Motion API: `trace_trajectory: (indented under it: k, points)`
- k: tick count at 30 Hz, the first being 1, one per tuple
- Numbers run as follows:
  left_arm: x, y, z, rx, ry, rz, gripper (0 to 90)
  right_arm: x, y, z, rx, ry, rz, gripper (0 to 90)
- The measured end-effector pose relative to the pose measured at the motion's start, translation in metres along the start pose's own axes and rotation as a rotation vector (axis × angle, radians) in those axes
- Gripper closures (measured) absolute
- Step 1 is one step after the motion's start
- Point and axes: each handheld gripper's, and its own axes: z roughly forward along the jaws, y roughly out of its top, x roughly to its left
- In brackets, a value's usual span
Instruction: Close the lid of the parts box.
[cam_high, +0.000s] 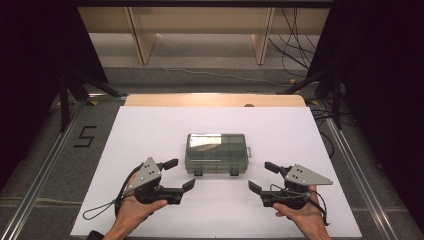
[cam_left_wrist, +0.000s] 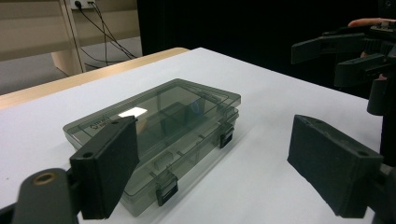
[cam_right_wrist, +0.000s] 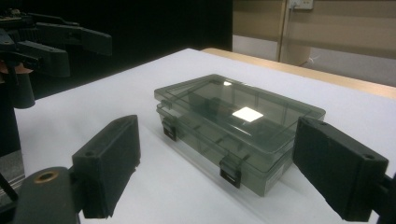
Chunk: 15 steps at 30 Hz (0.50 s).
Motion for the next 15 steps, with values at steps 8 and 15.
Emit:
trace_trajectory:
  k: [8, 15]
  points:
    - [-0.0005, -0.001, 0.0018, -0.008, -0.009, -0.003, 15.6, -0.0002, 0.0007, -0.0021, 0.032, -0.01, -0.006, 16.3]
    - [-0.0003, -0.0013, 0.0016, 0.005, -0.001, 0.0, 15.6, -0.0004, -0.0008, 0.0022, -0.012, 0.009, 0.004, 16.3]
